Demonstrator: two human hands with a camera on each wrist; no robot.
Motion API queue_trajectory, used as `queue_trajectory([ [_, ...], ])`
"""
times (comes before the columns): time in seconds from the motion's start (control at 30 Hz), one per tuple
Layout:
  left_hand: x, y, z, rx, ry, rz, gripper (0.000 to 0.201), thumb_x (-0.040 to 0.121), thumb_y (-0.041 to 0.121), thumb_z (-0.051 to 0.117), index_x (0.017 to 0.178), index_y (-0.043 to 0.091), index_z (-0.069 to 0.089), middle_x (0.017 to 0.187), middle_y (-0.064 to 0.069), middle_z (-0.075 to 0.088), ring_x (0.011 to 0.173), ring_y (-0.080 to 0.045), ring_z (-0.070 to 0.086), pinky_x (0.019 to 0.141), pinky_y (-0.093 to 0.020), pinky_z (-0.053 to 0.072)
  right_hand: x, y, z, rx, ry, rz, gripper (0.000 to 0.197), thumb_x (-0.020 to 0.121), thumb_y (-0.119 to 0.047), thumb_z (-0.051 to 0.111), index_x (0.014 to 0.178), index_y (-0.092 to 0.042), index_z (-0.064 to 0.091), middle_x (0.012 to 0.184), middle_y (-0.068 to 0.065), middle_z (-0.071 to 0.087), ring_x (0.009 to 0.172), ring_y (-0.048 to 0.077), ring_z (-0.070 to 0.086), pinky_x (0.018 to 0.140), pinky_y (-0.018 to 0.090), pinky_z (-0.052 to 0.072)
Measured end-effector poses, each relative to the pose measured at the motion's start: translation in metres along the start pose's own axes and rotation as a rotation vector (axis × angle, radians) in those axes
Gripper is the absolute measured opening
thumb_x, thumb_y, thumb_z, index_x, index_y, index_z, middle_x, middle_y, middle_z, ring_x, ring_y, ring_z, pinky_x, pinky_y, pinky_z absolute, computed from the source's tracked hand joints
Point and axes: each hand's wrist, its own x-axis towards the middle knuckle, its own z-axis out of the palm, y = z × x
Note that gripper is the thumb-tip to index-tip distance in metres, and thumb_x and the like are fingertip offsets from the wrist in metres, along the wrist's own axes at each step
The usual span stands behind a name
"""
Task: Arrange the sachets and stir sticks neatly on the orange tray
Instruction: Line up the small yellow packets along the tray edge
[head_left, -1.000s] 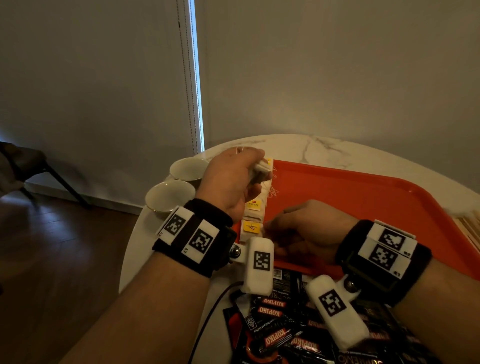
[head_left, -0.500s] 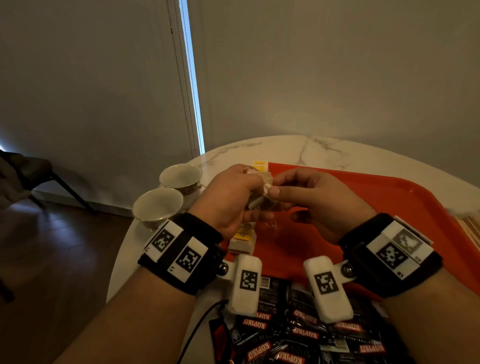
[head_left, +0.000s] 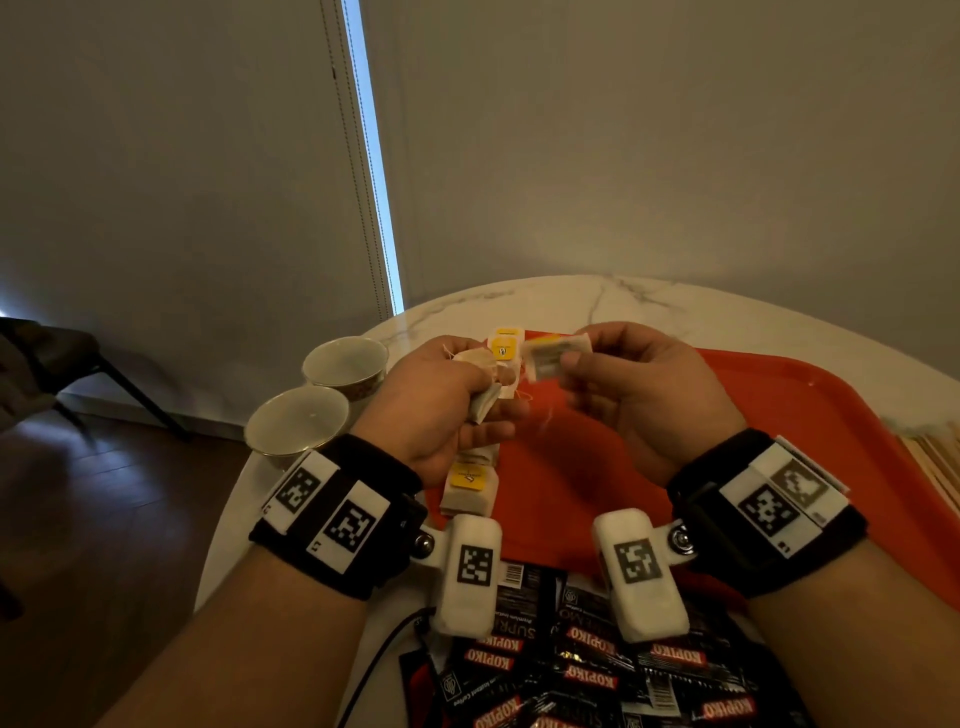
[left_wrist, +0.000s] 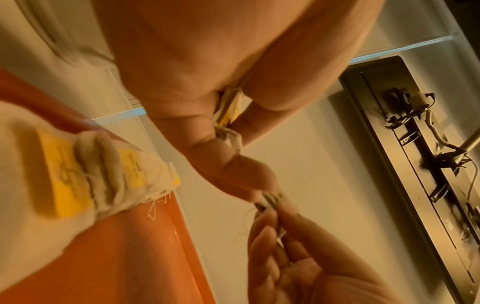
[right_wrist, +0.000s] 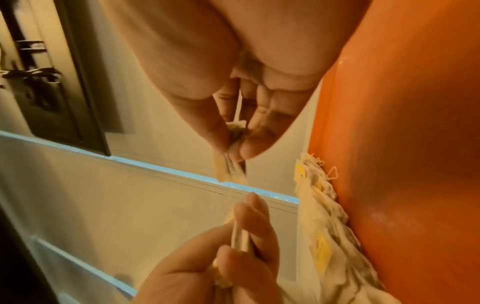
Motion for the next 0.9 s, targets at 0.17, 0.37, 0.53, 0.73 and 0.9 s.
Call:
queue_trajectory([
  [0.17, 0.001, 0.0, 0.001, -0.036, 0.015, -0.023, 0.026, 0.101, 0.031, 0.065, 0.116, 0.01, 0.067, 0.09, -0.006, 0.07, 0.056, -0.013, 0.061, 0.043, -0.021, 0.043, -0.002, -0.001, 0.004, -0.153, -0.06, -0.224, 0.02, 0.08, 0.003, 0.079, 0.093, -0.013, 0.077, 0.093, 0.006, 0.077, 0.089, 0.021, 0.071, 0.087, 0.037, 0.059],
  [0.37, 0.005, -0.002, -0.003, 0.044, -0.007, 0.076, 0.008, 0.101, 0.023, 0.066, 0.102, 0.016, 0.068, 0.084, -0.002, 0.065, 0.059, -0.01, 0.055, 0.042, -0.019, 0.037, -0.003, -0.001, 0.004, -0.294, -0.186, -0.258, 0.013, 0.083, -0.004, 0.079, 0.093, -0.012, 0.079, 0.102, 0.004, 0.076, 0.1, 0.025, 0.072, 0.09, 0.037, 0.059],
  [0.53, 0.005, -0.004, -0.004, 0.173, -0.04, 0.15, 0.007, 0.1, 0.013, 0.063, 0.101, 0.016, 0.069, 0.084, -0.006, 0.063, 0.058, -0.01, 0.055, 0.045, -0.022, 0.037, 0.003, -0.002, 0.001, -0.243, -0.067, -0.173, 0.013, 0.091, -0.014, 0.073, 0.103, -0.021, 0.074, 0.108, 0.002, 0.075, 0.101, 0.022, 0.072, 0.081, 0.04, 0.059],
  [0.73, 0.005, -0.006, -0.003, 0.194, -0.09, 0.147, 0.005, 0.097, 0.016, 0.069, 0.101, 0.014, 0.071, 0.085, -0.006, 0.065, 0.059, -0.011, 0.054, 0.043, -0.021, 0.036, 0.002, -0.01, 0.0, -0.37, -0.059, -0.203, 0.006, 0.089, -0.018, 0.074, 0.084, -0.016, 0.077, 0.093, 0.017, 0.074, 0.095, 0.043, 0.067, 0.088, 0.058, 0.057],
  [0.9, 0.009, -0.002, -0.005, 0.044, 0.004, 0.087, 0.015, 0.1, 0.028, 0.064, 0.1, 0.014, 0.069, 0.084, -0.001, 0.066, 0.058, -0.01, 0.052, 0.042, -0.019, 0.035, 0.001, -0.022, -0.003, -0.063, -0.111, -0.067, 0.004, 0.08, -0.01, 0.073, 0.078, -0.013, 0.073, 0.085, 0.011, 0.072, 0.086, 0.033, 0.064, 0.077, 0.04, 0.052],
])
